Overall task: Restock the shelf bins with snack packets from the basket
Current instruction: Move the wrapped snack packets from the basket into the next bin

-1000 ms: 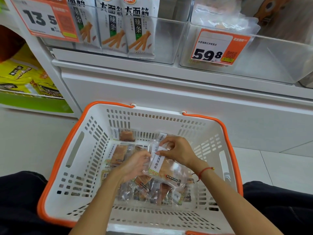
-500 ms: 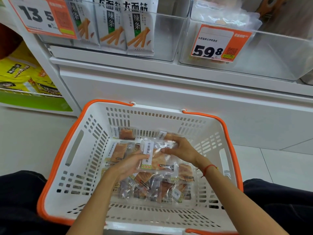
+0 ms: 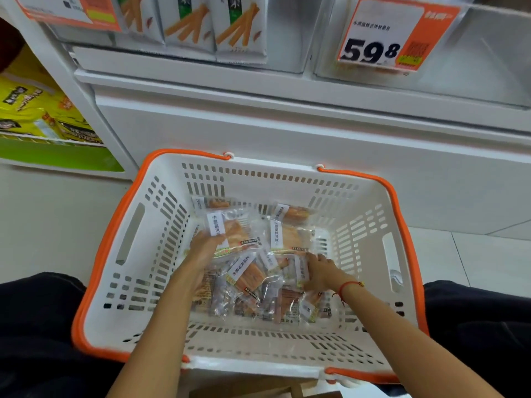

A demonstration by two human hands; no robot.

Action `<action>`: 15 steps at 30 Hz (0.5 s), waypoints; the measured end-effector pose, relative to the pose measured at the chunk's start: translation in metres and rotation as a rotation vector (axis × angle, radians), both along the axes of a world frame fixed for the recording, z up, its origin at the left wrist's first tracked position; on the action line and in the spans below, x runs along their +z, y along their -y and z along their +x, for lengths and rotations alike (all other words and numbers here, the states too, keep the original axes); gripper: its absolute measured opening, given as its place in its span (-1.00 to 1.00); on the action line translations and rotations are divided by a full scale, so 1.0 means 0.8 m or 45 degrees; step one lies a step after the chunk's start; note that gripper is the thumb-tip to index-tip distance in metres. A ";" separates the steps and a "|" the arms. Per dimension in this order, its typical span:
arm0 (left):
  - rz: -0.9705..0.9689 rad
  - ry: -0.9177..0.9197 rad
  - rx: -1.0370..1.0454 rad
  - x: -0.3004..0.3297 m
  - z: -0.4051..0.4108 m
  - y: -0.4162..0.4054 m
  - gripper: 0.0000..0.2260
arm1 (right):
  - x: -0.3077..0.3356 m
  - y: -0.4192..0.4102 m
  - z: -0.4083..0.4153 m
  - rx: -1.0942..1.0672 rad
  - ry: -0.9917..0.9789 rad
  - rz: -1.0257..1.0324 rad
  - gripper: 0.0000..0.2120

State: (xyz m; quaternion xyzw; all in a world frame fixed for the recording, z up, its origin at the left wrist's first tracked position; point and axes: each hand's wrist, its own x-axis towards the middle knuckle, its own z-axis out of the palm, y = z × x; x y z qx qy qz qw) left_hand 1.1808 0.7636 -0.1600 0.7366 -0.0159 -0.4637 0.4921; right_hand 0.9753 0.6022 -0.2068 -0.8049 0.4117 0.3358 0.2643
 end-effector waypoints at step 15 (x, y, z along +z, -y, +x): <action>-0.025 -0.268 0.118 -0.009 0.010 -0.003 -0.82 | -0.001 -0.014 -0.001 0.052 0.126 0.166 -0.47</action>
